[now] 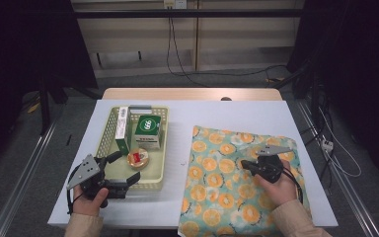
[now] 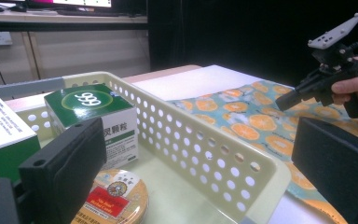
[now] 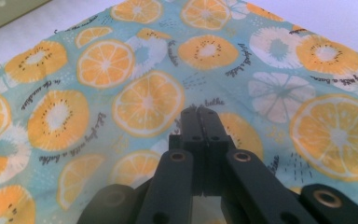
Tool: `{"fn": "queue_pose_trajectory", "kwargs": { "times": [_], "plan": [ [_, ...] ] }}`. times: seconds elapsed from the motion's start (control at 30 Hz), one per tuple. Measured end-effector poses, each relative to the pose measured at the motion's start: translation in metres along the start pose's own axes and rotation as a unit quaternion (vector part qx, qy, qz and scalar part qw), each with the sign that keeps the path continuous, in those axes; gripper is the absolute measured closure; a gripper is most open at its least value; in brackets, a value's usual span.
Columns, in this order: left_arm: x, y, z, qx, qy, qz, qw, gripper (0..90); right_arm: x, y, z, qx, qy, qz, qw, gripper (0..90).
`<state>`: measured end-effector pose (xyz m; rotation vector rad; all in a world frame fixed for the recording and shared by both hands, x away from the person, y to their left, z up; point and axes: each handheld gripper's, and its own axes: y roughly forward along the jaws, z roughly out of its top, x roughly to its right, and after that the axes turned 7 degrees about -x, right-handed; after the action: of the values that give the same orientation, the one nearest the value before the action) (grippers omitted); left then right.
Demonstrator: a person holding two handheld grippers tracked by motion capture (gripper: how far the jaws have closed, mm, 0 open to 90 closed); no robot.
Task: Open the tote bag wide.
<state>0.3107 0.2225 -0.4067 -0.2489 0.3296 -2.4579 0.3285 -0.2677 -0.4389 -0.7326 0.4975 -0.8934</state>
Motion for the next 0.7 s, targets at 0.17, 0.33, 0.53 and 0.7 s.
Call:
{"fn": "queue_pose_trajectory", "kwargs": {
  "times": [0.17,0.33,0.53,0.7],
  "plan": [
    [0.0,0.0,-0.001,-0.003,0.001,0.0,1.0,3.1,0.0,-0.002,-0.003,0.029,0.008,0.01,0.9995,85.7],
    [0.0,-0.001,-0.002,-0.003,0.001,0.0,1.0,3.1,-0.004,-0.001,-0.016,0.022,0.01,0.007,0.9997,75.5],
    [0.001,0.0,-0.001,-0.005,0.004,-0.001,1.0,3.1,-0.011,-0.002,-0.02,0.007,0.003,0.008,0.9999,67.7],
    [0.0,0.0,-0.001,-0.003,0.001,0.0,1.0,3.1,-0.013,0.007,-0.018,-0.028,-0.009,-0.013,0.9995,86.0]
  ]
}}
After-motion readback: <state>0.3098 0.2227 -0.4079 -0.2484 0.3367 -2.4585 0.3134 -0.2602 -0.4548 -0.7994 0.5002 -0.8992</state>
